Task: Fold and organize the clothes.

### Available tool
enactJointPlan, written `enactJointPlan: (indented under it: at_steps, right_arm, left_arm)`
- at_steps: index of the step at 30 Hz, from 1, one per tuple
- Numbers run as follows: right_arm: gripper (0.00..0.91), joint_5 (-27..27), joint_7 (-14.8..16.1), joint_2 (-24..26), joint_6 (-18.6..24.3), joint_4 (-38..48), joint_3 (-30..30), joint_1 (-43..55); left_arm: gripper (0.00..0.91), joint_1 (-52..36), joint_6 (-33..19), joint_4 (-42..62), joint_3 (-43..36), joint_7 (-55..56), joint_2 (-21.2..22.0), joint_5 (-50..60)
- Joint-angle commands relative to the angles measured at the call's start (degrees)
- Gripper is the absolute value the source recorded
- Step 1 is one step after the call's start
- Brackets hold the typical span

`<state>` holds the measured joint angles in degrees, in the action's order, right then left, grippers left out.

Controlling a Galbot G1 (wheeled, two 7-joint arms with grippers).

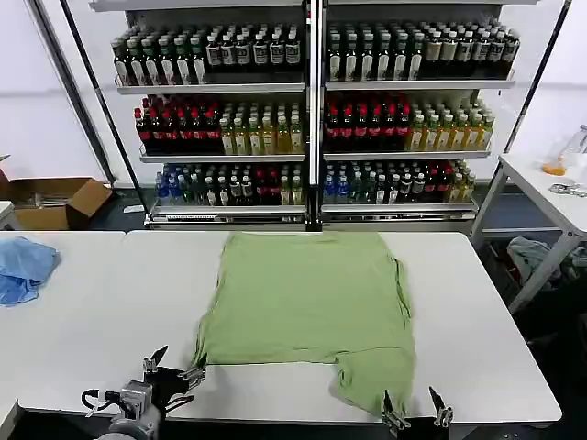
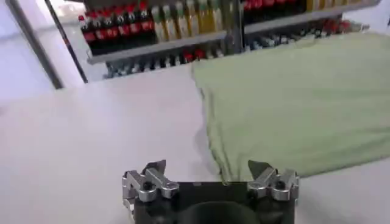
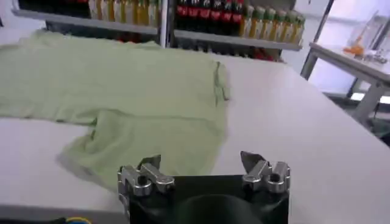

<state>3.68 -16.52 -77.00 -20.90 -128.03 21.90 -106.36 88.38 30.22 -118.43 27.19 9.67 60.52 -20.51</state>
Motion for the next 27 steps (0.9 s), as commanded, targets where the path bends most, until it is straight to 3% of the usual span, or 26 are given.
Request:
enactJointPlan:
  at_steps: [1,2,27]
  right_arm:
    - [0.141,-1.4,-0.1,-1.5,-0.8,2.2,-2.3,-1.4]
    - [0.0,-1.4,-0.1,-1.6,-0.8,2.3,-2.5,-1.3]
    - [0.0,-0.1,1.4,-1.8,1.3,0.7,-1.3,-1.8]
  left_arm:
    - [0.02,-1.4,2.3,4.0,-0.5,-0.3,-1.5,-0.8]
    - [0.02,-1.3,1.9,3.8,-0.5,-0.6,-1.5,-1.3]
    - [0.02,-0.7,-1.3,0.8,-0.3,-5.9,-3.1,-10.5]
